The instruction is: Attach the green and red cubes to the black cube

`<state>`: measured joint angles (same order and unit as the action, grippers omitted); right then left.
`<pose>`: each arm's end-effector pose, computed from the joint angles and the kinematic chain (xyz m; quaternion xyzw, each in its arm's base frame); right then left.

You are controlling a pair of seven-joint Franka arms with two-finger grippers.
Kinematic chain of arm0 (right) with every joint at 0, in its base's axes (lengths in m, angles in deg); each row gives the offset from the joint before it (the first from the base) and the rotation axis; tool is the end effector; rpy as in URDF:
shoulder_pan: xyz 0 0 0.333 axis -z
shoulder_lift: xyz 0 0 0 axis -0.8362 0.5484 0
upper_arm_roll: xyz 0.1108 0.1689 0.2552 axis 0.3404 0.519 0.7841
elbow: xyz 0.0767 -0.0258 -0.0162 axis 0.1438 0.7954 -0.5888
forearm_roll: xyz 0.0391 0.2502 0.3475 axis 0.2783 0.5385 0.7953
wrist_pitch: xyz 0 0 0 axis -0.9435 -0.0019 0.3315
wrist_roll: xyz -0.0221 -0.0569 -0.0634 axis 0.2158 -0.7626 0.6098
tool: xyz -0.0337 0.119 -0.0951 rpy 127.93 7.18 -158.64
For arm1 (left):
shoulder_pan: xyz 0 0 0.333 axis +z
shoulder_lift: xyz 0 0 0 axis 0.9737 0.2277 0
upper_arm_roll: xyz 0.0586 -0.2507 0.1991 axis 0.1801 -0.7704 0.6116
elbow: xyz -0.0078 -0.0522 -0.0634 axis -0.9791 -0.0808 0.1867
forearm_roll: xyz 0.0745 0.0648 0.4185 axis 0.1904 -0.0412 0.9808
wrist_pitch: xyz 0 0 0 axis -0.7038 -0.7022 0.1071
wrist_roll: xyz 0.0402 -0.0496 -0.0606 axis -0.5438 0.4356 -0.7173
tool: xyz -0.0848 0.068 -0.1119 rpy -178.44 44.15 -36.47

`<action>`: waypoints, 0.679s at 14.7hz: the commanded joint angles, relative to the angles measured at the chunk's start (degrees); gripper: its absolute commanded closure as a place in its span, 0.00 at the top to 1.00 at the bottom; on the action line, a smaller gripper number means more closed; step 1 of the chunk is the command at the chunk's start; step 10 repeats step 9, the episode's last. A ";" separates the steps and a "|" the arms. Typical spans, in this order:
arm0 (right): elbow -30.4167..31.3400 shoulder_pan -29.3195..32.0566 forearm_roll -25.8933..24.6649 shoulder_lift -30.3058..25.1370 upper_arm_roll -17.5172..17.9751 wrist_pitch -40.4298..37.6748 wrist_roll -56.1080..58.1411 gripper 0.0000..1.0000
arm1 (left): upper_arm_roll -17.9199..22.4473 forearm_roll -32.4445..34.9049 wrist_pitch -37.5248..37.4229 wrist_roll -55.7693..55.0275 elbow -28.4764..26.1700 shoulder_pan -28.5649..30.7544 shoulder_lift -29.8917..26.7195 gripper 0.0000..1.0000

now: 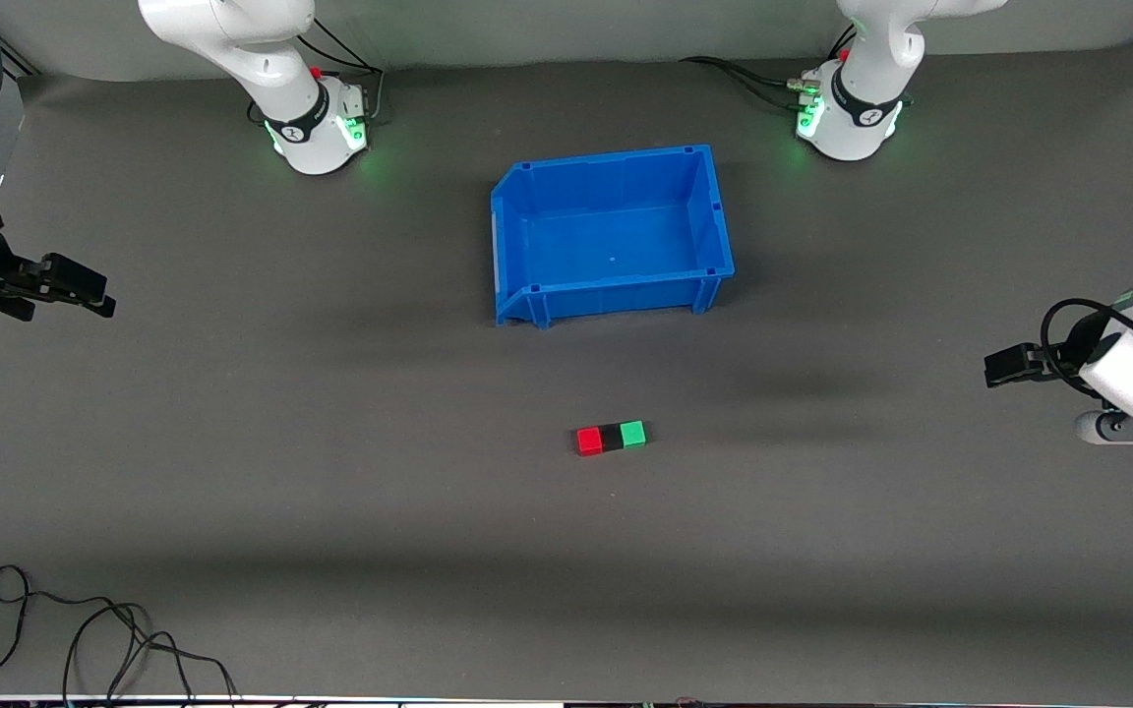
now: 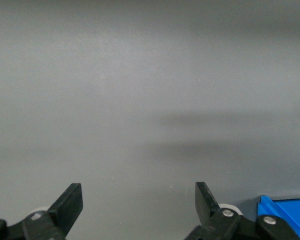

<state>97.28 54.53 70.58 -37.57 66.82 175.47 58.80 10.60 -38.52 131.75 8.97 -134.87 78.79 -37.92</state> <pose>0.5984 -0.0263 0.5503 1.0000 0.0005 -0.0096 0.0001 0.6685 -0.0061 0.4673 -0.9995 -0.0018 0.0316 0.0070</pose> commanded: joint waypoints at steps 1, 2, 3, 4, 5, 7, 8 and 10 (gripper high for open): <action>-1.65 -0.25 -0.87 1.23 -0.25 -1.00 0.48 1.00 | -0.03 -0.09 0.13 -0.37 -0.12 0.07 -0.22 1.00; -1.74 -0.25 -0.78 1.23 -0.25 -1.00 0.48 1.00 | -0.03 -0.09 0.13 -0.37 -0.12 0.07 -0.13 1.00; -1.65 -0.34 -0.78 1.32 -0.25 -1.00 0.48 1.00 | -0.12 -0.09 0.22 -0.37 -0.12 0.07 -0.13 1.00; -1.74 -0.34 -0.78 1.32 -0.25 -1.00 0.48 1.00 | -0.12 -0.17 0.13 -0.28 -0.03 0.07 -0.13 1.00; -1.74 -0.25 -0.61 1.15 -0.25 -1.00 0.48 1.00 | -0.12 -0.09 0.22 0.07 -0.03 0.07 -0.13 1.00; -1.74 -0.25 -0.52 1.15 -0.34 -1.00 0.39 1.00 | -0.12 -0.18 0.13 0.42 0.32 0.59 -0.13 1.00; -1.74 -0.25 -0.52 1.23 -0.26 -1.00 0.39 1.00 | -0.21 -0.18 0.13 0.07 0.32 0.51 -0.05 1.00; -1.74 -0.34 -0.52 1.23 -0.25 -1.00 0.48 1.00 | -0.21 -0.18 0.13 -0.45 0.32 0.50 -0.05 1.00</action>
